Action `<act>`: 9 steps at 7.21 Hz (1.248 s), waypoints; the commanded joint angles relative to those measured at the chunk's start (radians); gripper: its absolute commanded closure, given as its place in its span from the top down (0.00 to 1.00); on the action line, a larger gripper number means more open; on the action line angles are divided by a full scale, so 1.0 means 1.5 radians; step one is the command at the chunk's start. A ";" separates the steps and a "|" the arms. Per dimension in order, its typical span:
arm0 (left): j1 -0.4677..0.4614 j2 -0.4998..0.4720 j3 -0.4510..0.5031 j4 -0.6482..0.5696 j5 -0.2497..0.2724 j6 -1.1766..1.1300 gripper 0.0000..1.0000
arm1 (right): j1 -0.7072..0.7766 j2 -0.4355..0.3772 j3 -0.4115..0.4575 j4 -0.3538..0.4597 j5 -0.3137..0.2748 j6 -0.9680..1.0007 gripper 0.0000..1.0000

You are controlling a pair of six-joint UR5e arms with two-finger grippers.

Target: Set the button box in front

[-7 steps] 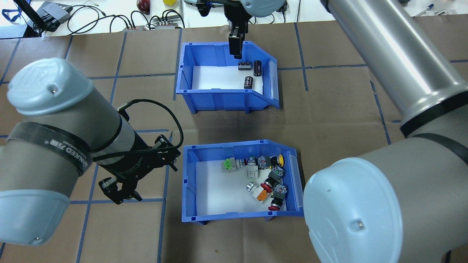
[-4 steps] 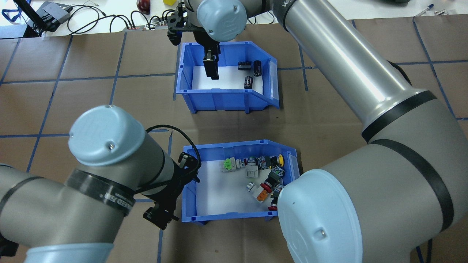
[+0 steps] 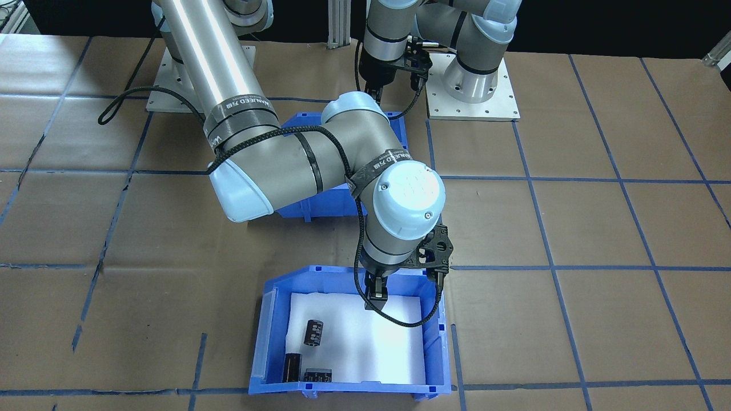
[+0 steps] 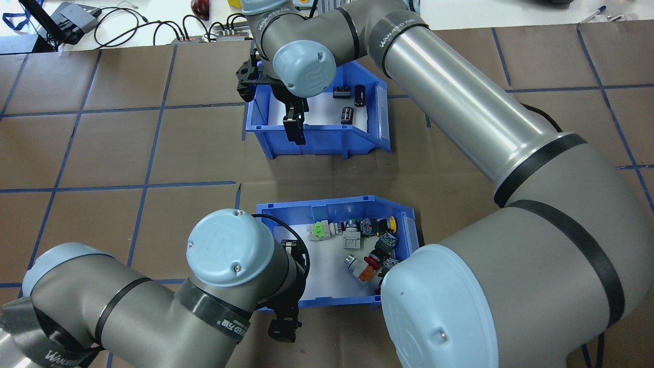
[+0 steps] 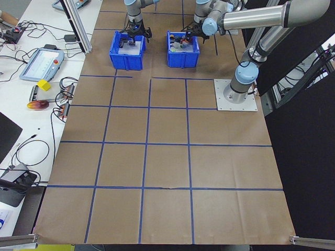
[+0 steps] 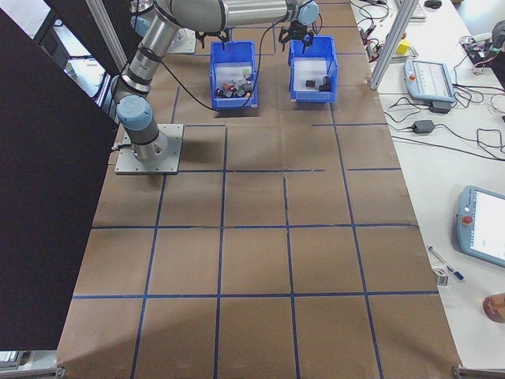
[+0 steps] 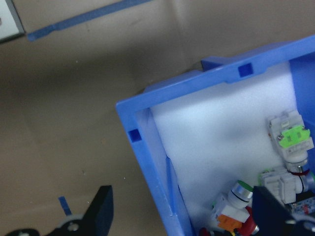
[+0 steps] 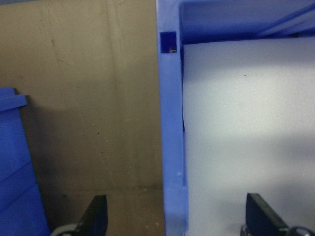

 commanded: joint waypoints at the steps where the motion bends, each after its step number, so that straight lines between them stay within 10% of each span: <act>1: -0.004 -0.024 0.006 0.015 0.002 -0.091 0.99 | 0.016 0.030 0.006 -0.065 -0.008 0.019 0.89; 3: -0.007 -0.045 0.006 0.026 -0.006 -0.096 0.99 | 0.017 0.027 0.008 -0.066 -0.014 0.009 0.43; 6: -0.058 -0.122 0.006 0.104 0.000 -0.140 0.98 | 0.015 0.022 0.008 -0.066 -0.052 0.007 0.24; 8: -0.058 -0.127 0.006 0.145 0.006 -0.156 0.15 | 0.014 0.006 0.002 -0.065 -0.073 0.009 0.06; 9: -0.058 -0.127 0.006 0.145 0.008 -0.179 0.00 | 0.007 -0.020 0.006 -0.064 -0.078 0.008 0.05</act>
